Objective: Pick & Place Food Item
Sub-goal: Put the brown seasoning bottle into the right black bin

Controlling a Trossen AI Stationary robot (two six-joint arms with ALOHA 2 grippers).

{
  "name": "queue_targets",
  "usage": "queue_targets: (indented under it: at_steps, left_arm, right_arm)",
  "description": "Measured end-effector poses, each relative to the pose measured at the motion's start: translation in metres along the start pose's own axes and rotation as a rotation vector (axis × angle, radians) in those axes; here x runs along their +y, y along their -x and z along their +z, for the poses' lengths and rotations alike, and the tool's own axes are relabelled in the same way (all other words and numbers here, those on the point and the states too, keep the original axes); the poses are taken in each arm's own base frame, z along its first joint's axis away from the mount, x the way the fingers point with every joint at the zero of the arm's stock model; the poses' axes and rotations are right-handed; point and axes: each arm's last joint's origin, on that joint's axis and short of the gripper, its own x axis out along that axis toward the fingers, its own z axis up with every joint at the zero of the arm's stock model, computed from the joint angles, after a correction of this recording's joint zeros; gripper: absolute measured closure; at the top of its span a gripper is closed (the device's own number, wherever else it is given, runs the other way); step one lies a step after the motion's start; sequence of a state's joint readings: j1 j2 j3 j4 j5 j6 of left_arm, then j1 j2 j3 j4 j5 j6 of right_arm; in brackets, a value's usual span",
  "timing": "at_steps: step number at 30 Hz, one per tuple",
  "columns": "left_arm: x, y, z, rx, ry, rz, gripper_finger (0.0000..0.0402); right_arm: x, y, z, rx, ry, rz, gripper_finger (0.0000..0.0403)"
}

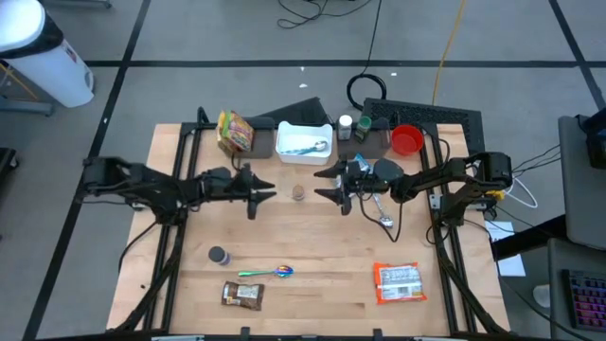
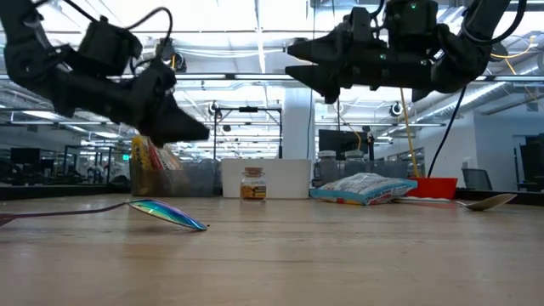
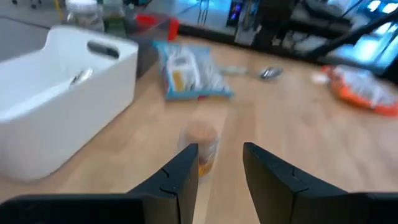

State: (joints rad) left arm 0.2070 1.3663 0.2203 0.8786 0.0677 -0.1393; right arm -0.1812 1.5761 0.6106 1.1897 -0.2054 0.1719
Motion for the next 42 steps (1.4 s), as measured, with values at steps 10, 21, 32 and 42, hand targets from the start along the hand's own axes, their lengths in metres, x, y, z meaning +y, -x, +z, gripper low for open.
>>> queue_targets:
  at_steps: [10, 21, 32, 42]
  left_arm:
    - [0.007, -0.044, -0.019, 0.128, 0.009, 0.020, 0.0201]
    - [0.011, -0.067, -0.039, 0.231, 0.007, 0.055, 0.0129]
    - [0.015, -0.091, -0.049, 0.189, 0.009, 0.075, 0.0127]
    - [0.013, -0.105, -0.048, 0.187, -0.007, 0.069, 0.0128]
  right_arm:
    - [-0.010, 0.002, 0.001, 0.002, 0.037, -0.035, 0.0154]
    - [-0.018, 0.004, 0.001, 0.012, 0.044, -0.061, 0.0154]
    - [-0.020, 0.004, 0.000, 0.024, 0.062, -0.066, 0.0154]
    - [-0.022, 0.005, -0.003, 0.058, 0.058, -0.075, 0.0154]
